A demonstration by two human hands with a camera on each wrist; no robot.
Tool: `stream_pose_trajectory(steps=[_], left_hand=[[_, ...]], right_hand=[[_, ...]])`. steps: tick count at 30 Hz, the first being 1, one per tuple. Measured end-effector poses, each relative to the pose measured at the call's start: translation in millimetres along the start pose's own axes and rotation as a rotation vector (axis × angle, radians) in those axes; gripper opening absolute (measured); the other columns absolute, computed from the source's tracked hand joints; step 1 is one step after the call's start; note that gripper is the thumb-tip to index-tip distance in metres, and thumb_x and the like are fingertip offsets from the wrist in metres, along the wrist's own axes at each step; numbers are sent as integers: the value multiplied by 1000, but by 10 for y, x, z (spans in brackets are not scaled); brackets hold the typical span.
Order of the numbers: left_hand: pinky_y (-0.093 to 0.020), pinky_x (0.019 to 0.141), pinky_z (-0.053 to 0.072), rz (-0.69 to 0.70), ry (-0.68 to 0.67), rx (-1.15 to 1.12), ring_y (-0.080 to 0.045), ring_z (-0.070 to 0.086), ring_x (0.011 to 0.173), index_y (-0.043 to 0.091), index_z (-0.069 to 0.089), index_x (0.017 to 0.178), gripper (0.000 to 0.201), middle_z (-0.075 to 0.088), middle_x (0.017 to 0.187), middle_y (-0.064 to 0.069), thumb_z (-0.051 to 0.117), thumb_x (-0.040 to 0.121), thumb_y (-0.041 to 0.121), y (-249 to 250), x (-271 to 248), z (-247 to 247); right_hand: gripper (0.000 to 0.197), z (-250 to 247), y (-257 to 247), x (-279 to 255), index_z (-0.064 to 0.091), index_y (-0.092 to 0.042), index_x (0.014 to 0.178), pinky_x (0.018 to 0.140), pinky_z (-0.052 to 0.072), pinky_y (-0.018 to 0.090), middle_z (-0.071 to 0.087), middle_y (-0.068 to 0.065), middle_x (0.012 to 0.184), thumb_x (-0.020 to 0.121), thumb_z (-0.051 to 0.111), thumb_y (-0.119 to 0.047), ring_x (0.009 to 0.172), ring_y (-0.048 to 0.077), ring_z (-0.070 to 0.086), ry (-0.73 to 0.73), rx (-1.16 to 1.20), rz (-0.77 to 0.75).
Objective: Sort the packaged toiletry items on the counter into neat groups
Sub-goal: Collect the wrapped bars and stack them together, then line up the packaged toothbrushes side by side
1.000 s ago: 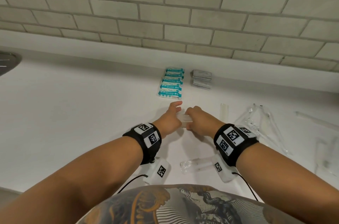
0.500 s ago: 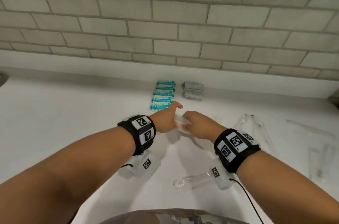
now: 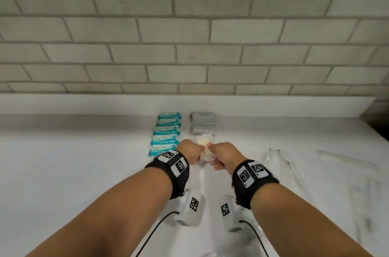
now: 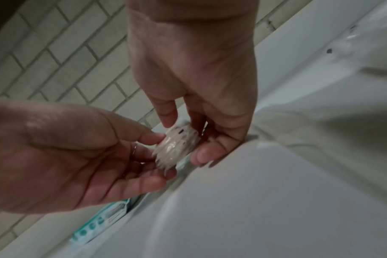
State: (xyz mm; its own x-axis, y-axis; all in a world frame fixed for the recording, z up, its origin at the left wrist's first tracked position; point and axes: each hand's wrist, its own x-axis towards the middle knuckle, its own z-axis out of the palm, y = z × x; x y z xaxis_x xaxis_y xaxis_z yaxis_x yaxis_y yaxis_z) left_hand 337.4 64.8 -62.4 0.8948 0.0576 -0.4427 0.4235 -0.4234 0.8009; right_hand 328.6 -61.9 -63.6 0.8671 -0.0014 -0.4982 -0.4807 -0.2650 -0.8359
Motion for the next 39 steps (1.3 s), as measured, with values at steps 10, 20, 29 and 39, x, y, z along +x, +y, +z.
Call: stream_pose_trajectory(steps=[10, 20, 29, 39], left_hand=[[-30, 69, 58, 13, 68, 287, -27, 69, 84, -7, 64, 111, 31, 69, 104, -18, 58, 90, 15, 15, 152, -5], [-36, 97, 44, 205, 245, 507, -29, 53, 114, 17, 52, 127, 39, 46, 129, -10, 54, 92, 34, 103, -381, -13], [-30, 90, 47, 299, -451, 979, -16, 57, 102, 22, 61, 113, 43, 62, 113, 5, 63, 83, 53, -110, -1469, 153], [-25, 64, 39, 326, -369, 1133, -13, 51, 80, 25, 44, 101, 32, 52, 94, 8, 62, 77, 37, -673, -1870, 396]], right_hand=[[33, -26, -18, 265, 51, -9, 54, 43, 32, 26, 49, 8, 52, 85, 65, -13, 43, 20, 42, -4, -114, 110], [31, -502, -139, 41, 54, -20, 122, 72, 51, 28, 55, 8, 116, 91, 58, -26, 96, 25, 61, 151, -620, -261], [29, -1183, 373, -804, 63, -31, 114, 92, 44, 24, 58, -12, 119, 93, 50, -17, 116, 16, 50, -185, -1194, -181], [34, -2024, 679, -1505, 56, -28, 129, 101, 38, 29, 53, -5, 136, 96, 53, -34, 122, 16, 51, 4, -1205, -130]])
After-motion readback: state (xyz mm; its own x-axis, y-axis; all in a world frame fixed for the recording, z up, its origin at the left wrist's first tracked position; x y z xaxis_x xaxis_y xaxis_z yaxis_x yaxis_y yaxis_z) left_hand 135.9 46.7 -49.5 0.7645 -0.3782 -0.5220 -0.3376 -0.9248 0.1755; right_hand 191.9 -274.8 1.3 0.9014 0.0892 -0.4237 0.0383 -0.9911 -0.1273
